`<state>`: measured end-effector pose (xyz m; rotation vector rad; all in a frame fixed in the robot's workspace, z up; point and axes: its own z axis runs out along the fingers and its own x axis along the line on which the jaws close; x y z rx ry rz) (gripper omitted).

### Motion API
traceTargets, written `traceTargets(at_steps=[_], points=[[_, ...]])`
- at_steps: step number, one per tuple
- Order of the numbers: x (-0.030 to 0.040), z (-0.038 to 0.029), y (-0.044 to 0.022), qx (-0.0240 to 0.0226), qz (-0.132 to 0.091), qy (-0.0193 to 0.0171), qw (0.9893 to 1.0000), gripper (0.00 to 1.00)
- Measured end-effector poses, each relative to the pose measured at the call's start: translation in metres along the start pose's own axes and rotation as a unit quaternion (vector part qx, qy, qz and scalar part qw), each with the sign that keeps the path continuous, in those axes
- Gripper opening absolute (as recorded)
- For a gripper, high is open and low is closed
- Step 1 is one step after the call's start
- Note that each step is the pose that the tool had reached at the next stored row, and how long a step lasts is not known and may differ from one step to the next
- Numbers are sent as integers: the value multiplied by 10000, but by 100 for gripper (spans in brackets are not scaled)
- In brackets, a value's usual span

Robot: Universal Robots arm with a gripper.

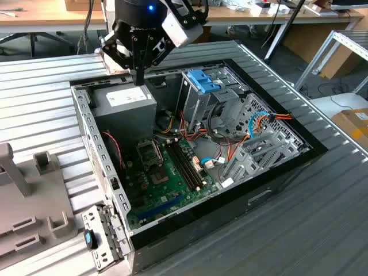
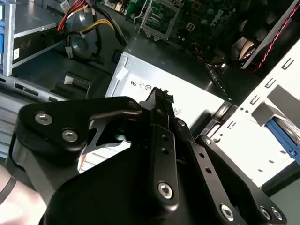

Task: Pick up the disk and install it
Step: 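Reach for the disk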

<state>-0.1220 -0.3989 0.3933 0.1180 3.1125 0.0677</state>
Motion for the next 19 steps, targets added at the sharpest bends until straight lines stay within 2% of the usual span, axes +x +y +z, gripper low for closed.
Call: traceTargets(at_steps=[13,19], points=[[0,0,0,0,0,0,10000,11],[124,-4,-9,0,0,0,10000,11]])
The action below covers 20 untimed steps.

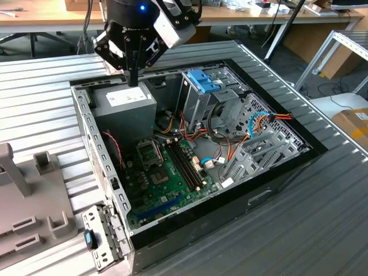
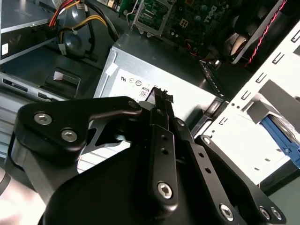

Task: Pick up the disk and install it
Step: 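Reach for the disk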

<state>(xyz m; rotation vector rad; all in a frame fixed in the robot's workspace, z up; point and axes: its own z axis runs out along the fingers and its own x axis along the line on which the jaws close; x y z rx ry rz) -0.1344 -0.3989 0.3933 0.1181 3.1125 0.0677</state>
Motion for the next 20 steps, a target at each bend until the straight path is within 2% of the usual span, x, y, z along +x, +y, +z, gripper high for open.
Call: traceTargets(at_steps=[18,20], points=[[224,-6,-17,0,0,0,10000,11],[265,-7,-20,0,0,0,10000,11]])
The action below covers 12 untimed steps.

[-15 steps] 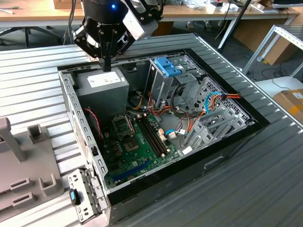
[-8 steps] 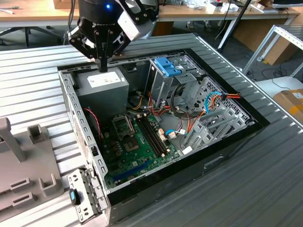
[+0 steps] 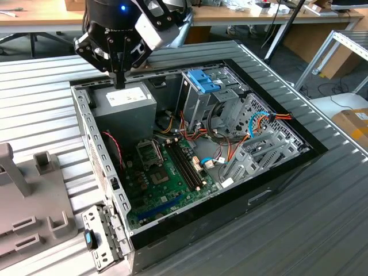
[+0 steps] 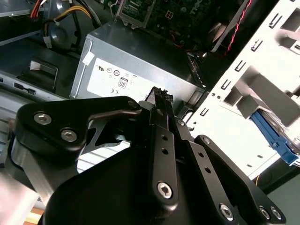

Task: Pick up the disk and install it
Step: 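Reach for the disk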

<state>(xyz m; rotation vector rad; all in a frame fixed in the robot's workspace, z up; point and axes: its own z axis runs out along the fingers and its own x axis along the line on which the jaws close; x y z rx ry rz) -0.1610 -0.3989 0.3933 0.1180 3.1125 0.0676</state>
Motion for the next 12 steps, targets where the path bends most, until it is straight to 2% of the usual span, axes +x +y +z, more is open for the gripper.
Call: traceTargets(at_steps=[8,12], points=[[78,-2,-6,0,0,0,10000,11],[83,-2,-6,0,0,0,10000,11]])
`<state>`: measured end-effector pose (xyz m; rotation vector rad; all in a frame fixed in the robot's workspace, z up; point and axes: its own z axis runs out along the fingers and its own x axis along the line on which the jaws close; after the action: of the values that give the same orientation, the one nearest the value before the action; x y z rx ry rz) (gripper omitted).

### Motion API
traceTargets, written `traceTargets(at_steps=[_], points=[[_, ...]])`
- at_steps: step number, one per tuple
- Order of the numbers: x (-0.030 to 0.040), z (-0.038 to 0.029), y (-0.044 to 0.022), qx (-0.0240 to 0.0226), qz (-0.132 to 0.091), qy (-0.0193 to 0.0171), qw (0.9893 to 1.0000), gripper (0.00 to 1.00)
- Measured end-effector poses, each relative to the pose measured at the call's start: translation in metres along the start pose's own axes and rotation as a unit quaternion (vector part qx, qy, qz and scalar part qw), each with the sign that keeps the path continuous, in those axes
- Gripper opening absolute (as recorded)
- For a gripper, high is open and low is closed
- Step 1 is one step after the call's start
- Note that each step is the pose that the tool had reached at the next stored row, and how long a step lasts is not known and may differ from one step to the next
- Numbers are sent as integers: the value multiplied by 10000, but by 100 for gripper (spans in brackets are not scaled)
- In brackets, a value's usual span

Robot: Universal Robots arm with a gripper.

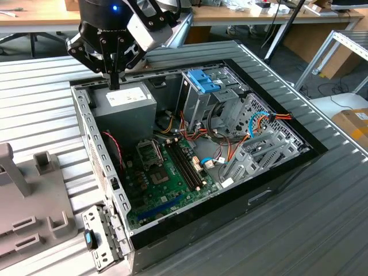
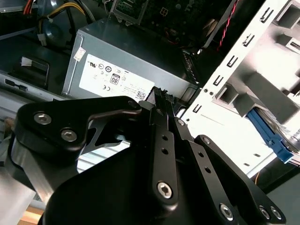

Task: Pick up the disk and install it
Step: 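Reach for the disk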

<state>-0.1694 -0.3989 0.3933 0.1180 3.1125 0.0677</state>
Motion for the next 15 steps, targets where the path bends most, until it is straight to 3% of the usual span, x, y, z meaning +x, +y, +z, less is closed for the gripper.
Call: traceTargets(at_steps=[8,15], points=[[31,-1,-2,0,0,0,10000,11],[109,-3,-8,0,0,0,10000,11]])
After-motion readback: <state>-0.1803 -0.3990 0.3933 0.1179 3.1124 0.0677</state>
